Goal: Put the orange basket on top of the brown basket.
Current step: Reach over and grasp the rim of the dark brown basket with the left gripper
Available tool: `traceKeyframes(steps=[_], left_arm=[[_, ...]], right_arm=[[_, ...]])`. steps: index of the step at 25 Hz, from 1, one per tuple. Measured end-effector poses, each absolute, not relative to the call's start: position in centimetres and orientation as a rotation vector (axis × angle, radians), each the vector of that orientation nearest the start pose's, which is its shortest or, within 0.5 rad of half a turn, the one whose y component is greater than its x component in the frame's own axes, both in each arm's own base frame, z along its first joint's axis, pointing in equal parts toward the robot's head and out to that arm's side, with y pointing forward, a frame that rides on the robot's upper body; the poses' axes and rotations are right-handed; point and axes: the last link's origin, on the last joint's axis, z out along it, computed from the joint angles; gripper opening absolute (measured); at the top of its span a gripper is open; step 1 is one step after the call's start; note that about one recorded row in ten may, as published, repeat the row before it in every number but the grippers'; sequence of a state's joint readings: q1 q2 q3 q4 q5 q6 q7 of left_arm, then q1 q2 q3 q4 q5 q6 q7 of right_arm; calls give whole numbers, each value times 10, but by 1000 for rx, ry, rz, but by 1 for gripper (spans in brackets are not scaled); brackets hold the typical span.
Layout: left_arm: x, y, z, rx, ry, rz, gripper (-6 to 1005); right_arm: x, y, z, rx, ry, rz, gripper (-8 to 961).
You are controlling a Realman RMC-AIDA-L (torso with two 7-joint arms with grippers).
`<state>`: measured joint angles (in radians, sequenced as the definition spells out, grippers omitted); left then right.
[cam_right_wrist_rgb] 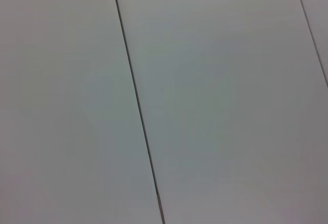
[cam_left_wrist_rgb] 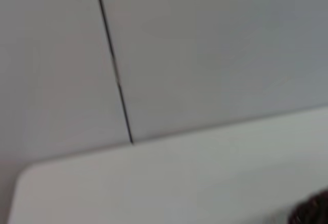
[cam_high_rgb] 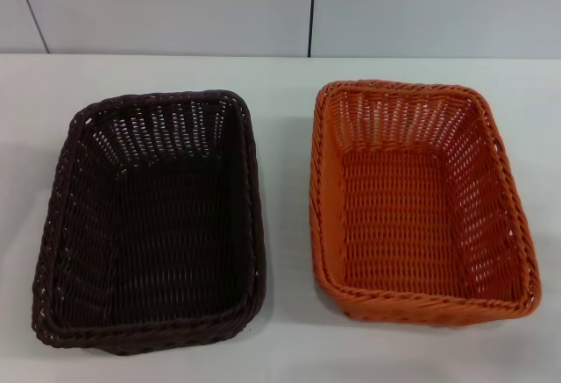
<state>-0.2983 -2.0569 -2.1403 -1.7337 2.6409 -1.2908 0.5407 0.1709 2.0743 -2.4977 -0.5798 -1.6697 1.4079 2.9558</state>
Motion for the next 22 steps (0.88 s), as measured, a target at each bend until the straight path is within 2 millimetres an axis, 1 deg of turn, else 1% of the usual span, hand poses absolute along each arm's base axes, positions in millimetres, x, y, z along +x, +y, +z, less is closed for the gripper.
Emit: traceKeyframes(steps=[4,8,12,15,22], left_arm=[[-245,347,150,-1897,-1047,37,711],[-240,348,128,-1940,-1079,47,706],[-242,348,108,-1970,-1140,75,701],[-246,348,98,-1980,-1168,98,698],[-252,345,90,-1984,-1214,120,690]], right_arm=[[337,257,2,-1050,663,724,747],[337,257,1,-1051,664,723,747],[337,257,2,-1053,663,722,746],[338,257,2,-1052,662,719,746],[339,256,3,-1054,658,711,746]])
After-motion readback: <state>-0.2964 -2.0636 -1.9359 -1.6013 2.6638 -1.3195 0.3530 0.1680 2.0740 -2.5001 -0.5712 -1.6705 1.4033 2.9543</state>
